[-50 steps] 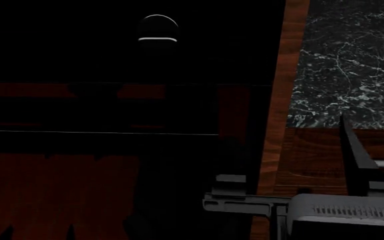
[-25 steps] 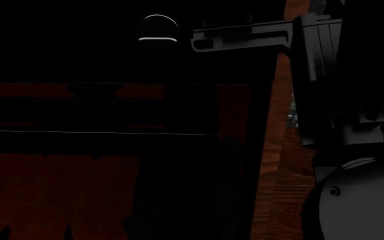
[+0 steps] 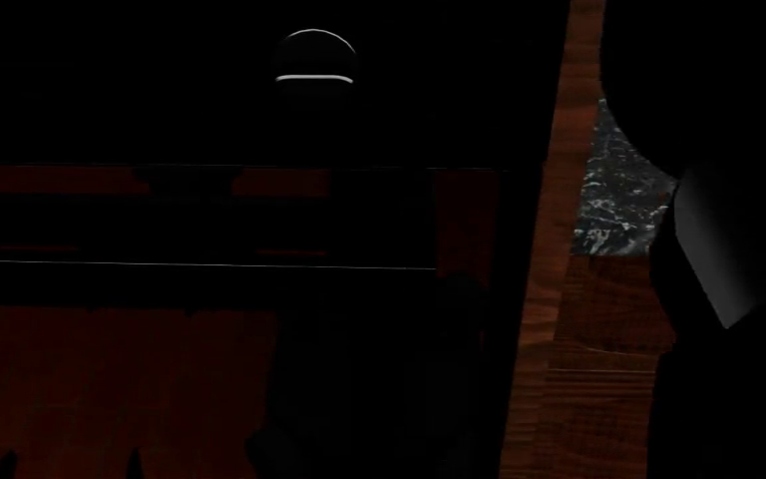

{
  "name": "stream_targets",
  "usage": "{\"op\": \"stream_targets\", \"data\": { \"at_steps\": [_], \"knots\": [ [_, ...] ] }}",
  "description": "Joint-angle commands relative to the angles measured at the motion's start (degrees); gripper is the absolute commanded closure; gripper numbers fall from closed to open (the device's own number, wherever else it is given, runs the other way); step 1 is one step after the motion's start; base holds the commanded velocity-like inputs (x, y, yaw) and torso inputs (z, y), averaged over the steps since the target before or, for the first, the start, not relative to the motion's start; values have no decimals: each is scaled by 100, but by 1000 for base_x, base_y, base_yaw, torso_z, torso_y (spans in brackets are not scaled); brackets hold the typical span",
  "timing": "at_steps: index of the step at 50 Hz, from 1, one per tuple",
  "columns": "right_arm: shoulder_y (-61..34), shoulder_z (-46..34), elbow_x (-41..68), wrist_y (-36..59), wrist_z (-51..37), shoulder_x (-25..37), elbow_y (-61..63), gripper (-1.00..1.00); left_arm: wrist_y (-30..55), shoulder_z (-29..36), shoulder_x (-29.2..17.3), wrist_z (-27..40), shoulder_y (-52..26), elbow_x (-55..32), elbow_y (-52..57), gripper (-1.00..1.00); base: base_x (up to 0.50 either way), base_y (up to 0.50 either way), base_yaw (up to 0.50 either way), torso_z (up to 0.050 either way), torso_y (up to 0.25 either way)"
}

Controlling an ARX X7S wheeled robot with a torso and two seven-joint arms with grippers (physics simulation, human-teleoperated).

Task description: Press the start button on the microwave

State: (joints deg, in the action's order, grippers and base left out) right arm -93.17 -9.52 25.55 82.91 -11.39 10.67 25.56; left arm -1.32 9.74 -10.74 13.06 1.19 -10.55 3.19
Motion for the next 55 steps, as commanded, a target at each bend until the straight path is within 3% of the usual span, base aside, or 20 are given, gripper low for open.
{"op": "stream_targets", "data": {
  "at_steps": [1, 8, 9, 28, 55],
  "knots": [
    [-826, -371, -34, -340, 222, -96, -1338, -100, 55, 56, -40, 33, -11, -13, 56, -100, 0, 0, 0, 0, 0],
    [-1157, -532, -39, -481, 320, -264, -1898, -100, 11, 70, -51, 41, 3, -40, 8, -100, 0, 0, 0, 0, 0],
    [-1177, -575, -46, -533, 338, -271, -1945, 100, -11, 72, -53, 35, 1, -44, -14, -100, 0, 0, 0, 0, 0],
    [-1548, -1972, -471, -2261, 1221, -273, -3313, 100, -118, 145, -72, 77, 1, -44, -168, -100, 0, 0, 0, 0, 0],
    [-1610, -2528, -964, -3404, 1277, -360, -5076, 100, -212, 180, -141, 124, 2, -122, -258, -100, 0, 0, 0, 0, 0]
  ]
}}
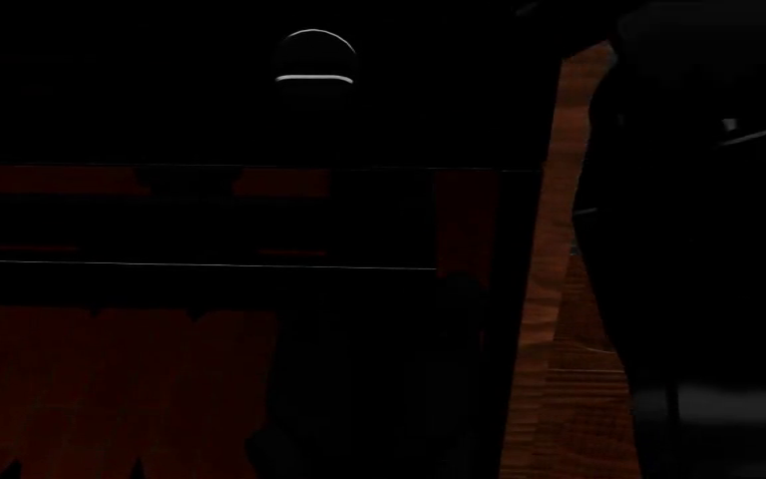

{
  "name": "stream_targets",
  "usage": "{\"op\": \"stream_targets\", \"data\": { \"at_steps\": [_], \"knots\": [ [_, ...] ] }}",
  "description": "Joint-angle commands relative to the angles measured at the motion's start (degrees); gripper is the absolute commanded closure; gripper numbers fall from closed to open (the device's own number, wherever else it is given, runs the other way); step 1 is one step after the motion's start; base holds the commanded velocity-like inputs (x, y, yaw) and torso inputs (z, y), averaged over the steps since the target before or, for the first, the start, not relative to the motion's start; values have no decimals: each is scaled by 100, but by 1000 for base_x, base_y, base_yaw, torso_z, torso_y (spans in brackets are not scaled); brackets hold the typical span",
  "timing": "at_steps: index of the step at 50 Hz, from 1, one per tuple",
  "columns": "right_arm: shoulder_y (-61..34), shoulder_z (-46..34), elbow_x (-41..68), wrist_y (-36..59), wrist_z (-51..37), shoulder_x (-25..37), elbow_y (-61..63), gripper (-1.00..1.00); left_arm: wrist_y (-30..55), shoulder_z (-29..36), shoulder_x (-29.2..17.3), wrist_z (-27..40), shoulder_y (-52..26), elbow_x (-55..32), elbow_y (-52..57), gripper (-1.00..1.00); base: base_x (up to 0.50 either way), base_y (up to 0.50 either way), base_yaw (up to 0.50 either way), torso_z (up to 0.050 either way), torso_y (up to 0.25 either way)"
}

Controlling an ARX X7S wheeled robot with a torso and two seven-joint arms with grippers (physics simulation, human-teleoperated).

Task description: Press the start button on the microwave

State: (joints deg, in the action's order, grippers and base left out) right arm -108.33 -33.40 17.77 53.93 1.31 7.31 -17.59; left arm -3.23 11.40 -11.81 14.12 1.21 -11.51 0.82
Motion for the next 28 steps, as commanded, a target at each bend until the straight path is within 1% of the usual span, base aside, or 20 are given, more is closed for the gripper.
{"op": "stream_targets", "data": {
  "at_steps": [1, 13, 28],
  "knots": [
    [-104, -153, -207, -548, 1, -23, -811, 100, 19, 16, -44, 28, 4, -34, 24, -100, 19, 0, 4, 0, 0],
    [-27, -211, -250, -741, -34, -54, -1248, 100, -87, 23, -61, 50, 31, -54, -90, -100, 16, 5, 10, 2, 0],
    [125, -210, -154, -246, -139, 54, -1204, 100, -116, 42, -80, 88, 19, -94, -118, -100, 11, 4, 8, 3, 0]
  ]
}}
